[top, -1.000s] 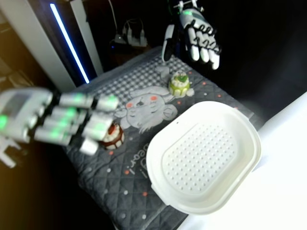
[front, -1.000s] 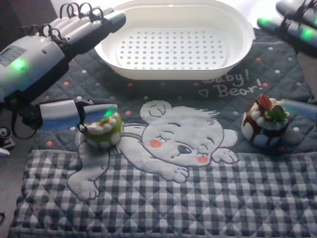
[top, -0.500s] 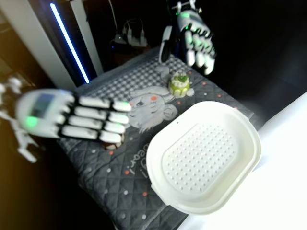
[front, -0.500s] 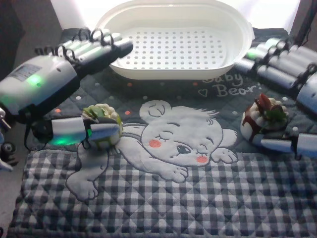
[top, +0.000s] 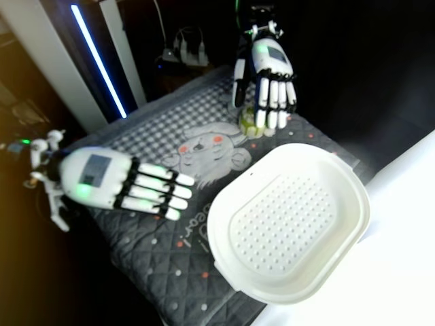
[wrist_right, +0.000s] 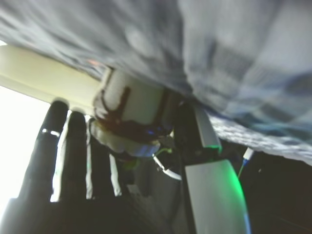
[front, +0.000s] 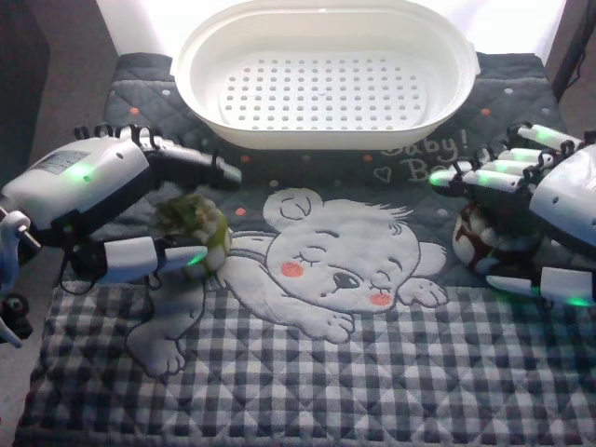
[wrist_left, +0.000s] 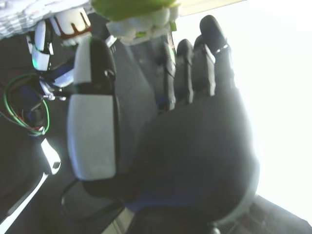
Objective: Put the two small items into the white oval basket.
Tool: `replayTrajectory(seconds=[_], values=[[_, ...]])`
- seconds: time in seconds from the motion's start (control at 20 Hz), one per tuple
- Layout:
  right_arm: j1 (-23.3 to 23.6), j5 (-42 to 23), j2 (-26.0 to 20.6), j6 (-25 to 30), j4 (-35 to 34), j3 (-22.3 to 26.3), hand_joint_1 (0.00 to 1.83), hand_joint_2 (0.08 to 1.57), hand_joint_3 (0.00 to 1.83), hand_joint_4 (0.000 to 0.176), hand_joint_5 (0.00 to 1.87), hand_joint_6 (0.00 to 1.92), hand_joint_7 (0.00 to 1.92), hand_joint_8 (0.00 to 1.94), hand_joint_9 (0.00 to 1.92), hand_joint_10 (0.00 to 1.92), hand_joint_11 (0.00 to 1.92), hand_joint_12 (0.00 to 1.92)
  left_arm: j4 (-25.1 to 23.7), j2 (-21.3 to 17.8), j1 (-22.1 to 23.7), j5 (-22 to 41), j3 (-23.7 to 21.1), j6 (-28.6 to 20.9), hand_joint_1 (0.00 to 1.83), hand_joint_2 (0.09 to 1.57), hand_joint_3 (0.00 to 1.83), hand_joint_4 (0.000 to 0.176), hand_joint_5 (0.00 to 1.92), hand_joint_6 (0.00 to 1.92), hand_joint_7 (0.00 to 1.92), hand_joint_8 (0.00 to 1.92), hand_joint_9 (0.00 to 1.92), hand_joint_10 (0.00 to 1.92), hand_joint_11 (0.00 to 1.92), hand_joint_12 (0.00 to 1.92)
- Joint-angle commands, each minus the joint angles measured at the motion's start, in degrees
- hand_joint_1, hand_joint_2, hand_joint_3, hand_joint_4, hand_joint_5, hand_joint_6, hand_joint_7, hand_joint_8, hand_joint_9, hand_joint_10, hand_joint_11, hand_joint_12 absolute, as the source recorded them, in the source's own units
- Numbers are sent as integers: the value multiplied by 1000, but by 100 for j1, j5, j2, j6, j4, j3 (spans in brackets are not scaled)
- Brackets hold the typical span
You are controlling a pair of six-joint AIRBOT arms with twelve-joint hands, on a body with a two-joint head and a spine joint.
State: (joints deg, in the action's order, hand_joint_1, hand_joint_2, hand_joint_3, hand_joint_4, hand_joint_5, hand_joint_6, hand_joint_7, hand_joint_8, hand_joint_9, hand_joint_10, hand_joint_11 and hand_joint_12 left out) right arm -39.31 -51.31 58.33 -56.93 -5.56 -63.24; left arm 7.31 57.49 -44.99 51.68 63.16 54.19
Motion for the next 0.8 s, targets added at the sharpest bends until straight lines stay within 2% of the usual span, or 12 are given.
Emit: replayTrajectory(seconds=[0.0,0.05,0.1,0.15,0.25,0.3,0.4,0.45,0.5,0.6,0.65,0.75], values=[[14,-325,-21,-16,23,-37,1050,1163,2,0,472,580,625,583,477,1299,345,1794,13,35,-9,527,27,-33,1295,1126,0,0,821,39,763,370,657,1206,590,1706],[14,-295,-10,-16,14,-52,1128,1247,5,0,556,1303,772,1201,626,1392,570,1806,13,61,-48,499,48,-87,1220,1226,0,0,792,948,856,1094,733,1163,731,1601],[14,-273,-3,-16,8,-60,1134,1276,4,0,559,1486,782,1355,693,1447,671,1838,15,76,-64,482,59,-106,1315,1226,0,0,698,1150,756,1313,808,1454,707,1717],[14,-241,8,-16,6,-68,1140,1273,0,0,587,1504,795,1370,799,1501,794,1856,37,99,-86,438,83,-121,1341,1221,0,0,697,1144,727,1390,823,1530,734,1770],[13,-197,28,-16,-12,-89,1138,1282,2,0,618,1464,757,1504,902,1699,939,1893,107,128,-96,333,130,-123,1155,1267,4,0,705,1373,677,1527,706,1694,795,1885],[13,-193,28,-16,-20,-92,1152,1276,0,0,635,1426,766,1524,914,1747,968,1894,124,138,-102,303,149,-128,1135,1283,6,12,686,1461,647,1539,680,1797,821,1914],[13,-195,20,-16,-22,-92,1126,1290,3,6,621,1527,725,1492,813,1771,882,1920,158,139,-136,326,149,-128,1106,1317,9,20,636,1560,590,1613,595,1916,748,1921],[13,-200,3,-15,-22,-88,1132,1286,1,0,618,1507,745,1493,833,1752,895,1921,164,138,-145,373,150,-129,1107,1324,9,0,603,1534,609,1672,606,1920,704,1921],[14,-253,-35,-15,-21,-66,1147,1267,0,0,653,1477,782,1417,870,1688,929,1912,166,133,-150,456,148,-146,1103,1329,8,0,593,1533,603,1683,562,1921,666,1921],[14,-524,-201,-13,-13,34,1278,1269,7,0,557,1524,710,1425,793,1629,877,1921,161,90,-145,676,127,-167,1099,1327,2,19,600,1564,603,1617,514,1890,610,1921],[14,-683,-283,-13,-12,95,1306,1266,7,0,553,1580,710,1373,759,1589,781,1889,151,48,-130,799,102,-167,1238,1332,2,0,568,1605,532,1600,572,1792,529,1921],[17,-980,-436,3,1,171,1318,1277,6,0,572,1604,662,1429,699,1608,696,1882,75,-32,-22,1050,64,-166,1107,1322,0,21,619,1551,604,1595,514,1867,589,1921]])
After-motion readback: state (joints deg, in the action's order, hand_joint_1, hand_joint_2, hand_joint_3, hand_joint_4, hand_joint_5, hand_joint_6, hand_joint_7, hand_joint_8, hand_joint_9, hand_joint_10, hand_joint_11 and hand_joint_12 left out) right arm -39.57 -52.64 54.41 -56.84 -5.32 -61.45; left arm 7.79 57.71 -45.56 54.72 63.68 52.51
